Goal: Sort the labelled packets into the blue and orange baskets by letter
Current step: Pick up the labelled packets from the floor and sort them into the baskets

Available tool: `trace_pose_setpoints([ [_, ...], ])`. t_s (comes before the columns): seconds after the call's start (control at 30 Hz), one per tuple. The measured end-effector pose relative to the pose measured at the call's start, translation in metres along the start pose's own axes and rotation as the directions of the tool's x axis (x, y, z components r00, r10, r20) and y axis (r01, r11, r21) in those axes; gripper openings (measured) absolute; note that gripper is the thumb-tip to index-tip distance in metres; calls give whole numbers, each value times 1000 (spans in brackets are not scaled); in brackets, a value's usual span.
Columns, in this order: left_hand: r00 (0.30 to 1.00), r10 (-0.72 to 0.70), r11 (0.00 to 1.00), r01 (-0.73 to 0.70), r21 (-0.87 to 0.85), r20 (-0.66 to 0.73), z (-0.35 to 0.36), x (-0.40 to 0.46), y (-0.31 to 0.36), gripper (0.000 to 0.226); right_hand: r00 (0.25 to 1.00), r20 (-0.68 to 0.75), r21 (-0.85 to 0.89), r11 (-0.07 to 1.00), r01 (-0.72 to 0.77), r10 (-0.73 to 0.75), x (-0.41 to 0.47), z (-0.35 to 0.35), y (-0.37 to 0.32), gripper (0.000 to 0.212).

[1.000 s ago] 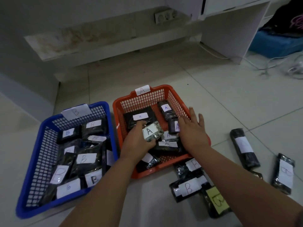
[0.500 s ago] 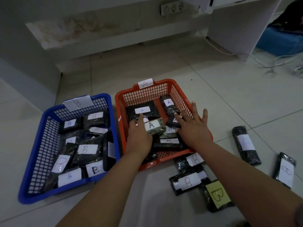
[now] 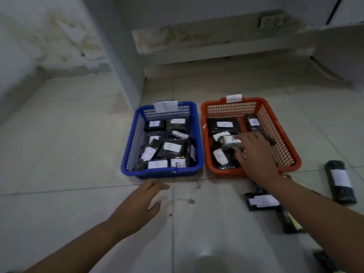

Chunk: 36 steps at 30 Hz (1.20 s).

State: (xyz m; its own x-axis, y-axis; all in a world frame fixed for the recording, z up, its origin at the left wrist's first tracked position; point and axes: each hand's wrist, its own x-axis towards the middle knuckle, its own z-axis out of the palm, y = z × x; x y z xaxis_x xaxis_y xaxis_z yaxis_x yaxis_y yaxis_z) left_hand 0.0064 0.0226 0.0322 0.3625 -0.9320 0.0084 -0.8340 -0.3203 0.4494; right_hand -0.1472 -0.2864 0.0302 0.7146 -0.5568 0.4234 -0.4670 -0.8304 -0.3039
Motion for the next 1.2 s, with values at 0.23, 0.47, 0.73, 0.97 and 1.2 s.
trace_pose_setpoints([
  [0.23, 998, -46, 999, 47, 16, -51, -35, -43, -27, 41, 912, 289, 93, 957, 276, -292, -40, 7, -112, 25],
  [0.47, 984, -175, 985, 174, 10, 27, -53, -93, -47, 47, 804, 419, 311, 898, 310, -422, -69, 18, -209, 35],
  [0.73, 888, -440, 893, 417, 166, 135, -61, -205, -116, 48, 542, 582, 445, 795, 412, -606, -102, 55, -309, 40],
  [0.97, 758, -640, 757, 592, 275, 128, -68, -288, -180, 70, 473, 630, 475, 788, 391, -615, -131, 88, -365, 43],
  [1.2, 745, -649, 746, 582, 324, 154, -50, -305, -203, 80, 514, 627, 400, 808, 432, -586, -174, 126, -385, 52],
])
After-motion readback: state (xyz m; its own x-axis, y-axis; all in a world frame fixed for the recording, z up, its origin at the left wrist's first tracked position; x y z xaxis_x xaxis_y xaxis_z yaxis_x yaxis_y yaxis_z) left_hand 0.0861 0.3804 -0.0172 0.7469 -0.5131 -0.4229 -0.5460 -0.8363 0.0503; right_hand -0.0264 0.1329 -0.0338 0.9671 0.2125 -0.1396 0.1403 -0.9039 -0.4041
